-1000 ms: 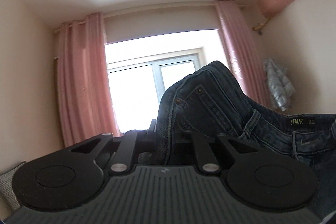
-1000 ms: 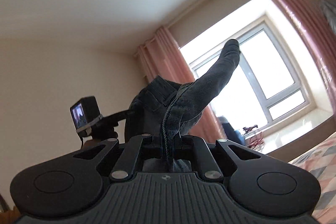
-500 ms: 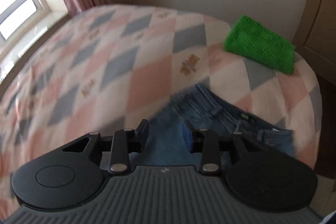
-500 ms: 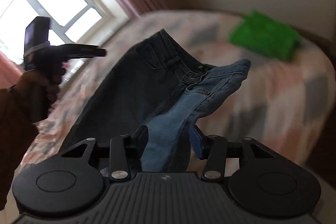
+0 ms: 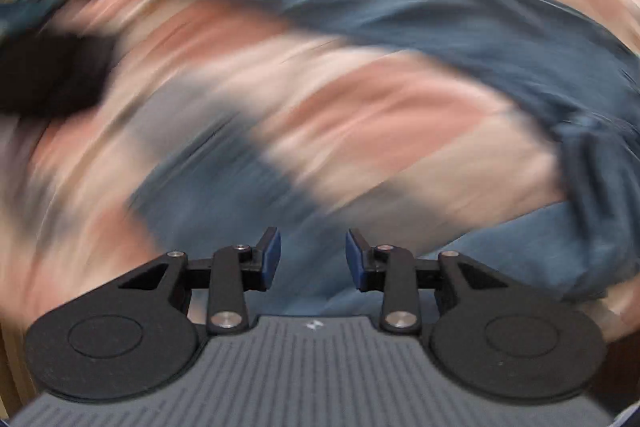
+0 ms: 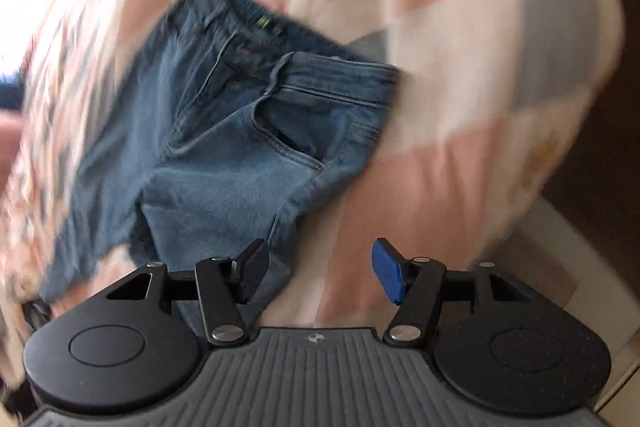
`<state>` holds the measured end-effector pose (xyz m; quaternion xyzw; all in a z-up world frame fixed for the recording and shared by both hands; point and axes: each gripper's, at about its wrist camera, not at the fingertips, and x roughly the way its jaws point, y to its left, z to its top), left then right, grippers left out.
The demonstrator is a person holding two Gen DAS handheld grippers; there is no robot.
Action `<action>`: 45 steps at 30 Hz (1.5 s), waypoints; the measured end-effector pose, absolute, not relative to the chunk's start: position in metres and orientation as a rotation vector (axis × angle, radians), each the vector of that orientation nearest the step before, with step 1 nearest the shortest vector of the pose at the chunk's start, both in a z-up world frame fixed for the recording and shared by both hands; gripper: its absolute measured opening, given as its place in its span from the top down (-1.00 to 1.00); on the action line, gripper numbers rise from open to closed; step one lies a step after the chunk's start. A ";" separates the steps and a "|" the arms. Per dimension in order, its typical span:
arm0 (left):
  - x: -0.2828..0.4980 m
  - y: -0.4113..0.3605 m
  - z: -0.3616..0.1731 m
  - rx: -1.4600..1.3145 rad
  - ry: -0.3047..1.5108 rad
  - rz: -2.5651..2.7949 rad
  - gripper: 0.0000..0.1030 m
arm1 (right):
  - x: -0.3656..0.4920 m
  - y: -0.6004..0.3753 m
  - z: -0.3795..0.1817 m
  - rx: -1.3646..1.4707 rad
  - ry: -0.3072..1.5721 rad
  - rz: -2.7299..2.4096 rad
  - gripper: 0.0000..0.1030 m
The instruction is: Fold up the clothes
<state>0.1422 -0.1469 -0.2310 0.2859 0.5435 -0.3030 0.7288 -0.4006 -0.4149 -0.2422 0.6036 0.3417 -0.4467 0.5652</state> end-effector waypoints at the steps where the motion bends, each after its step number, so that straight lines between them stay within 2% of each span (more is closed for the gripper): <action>1: 0.147 -0.121 -0.230 0.576 1.215 -0.603 0.39 | -0.389 -0.427 -0.245 1.390 0.837 -1.017 -0.17; 6: 0.155 -0.010 -0.240 0.279 1.307 -0.330 0.39 | -0.307 -0.452 -0.248 1.225 0.962 -0.789 -0.18; 11: 0.161 0.040 -0.257 0.080 1.368 -0.236 0.32 | -0.229 -0.421 -0.247 1.128 1.053 -0.518 -0.19; 19: 0.224 0.000 -0.292 0.124 1.360 -0.371 0.29 | -0.195 -0.377 -0.234 1.005 1.179 -0.471 -0.33; 21: 0.248 -0.013 -0.303 0.120 1.366 -0.394 0.04 | -0.205 -0.371 -0.231 1.022 1.176 -0.531 -0.34; 23: 0.274 -0.024 -0.317 0.117 1.373 -0.385 0.01 | -0.214 -0.364 -0.228 1.046 1.169 -0.596 -0.35; 28: 0.316 -0.039 -0.355 0.148 1.432 -0.357 0.12 | -0.235 -0.344 -0.223 1.099 1.145 -0.754 -0.39; 29: 0.317 -0.041 -0.357 0.150 1.437 -0.376 0.35 | -0.238 -0.341 -0.223 1.111 1.139 -0.781 -0.39; 30: 0.315 -0.044 -0.355 0.157 1.434 -0.419 0.67 | -0.239 -0.337 -0.223 1.125 1.134 -0.799 -0.39; 32: 0.308 -0.049 -0.346 0.224 1.407 -0.452 0.87 | -0.238 -0.328 -0.226 1.153 1.122 -0.829 -0.39; 34: 0.300 -0.045 -0.328 0.212 1.392 -0.488 0.93 | -0.235 -0.321 -0.228 1.179 1.109 -0.835 -0.39; 40: 0.290 0.001 -0.209 -0.038 1.483 -0.634 0.94 | -0.211 -0.315 -0.231 1.200 1.065 -0.809 -0.39; 42: 0.304 0.010 -0.161 -0.181 1.502 -0.615 0.94 | -0.201 -0.314 -0.231 1.202 1.050 -0.797 -0.39; 45: 0.345 -0.008 -0.117 -0.304 1.448 -0.559 0.93 | -0.186 -0.314 -0.232 1.199 1.031 -0.785 -0.39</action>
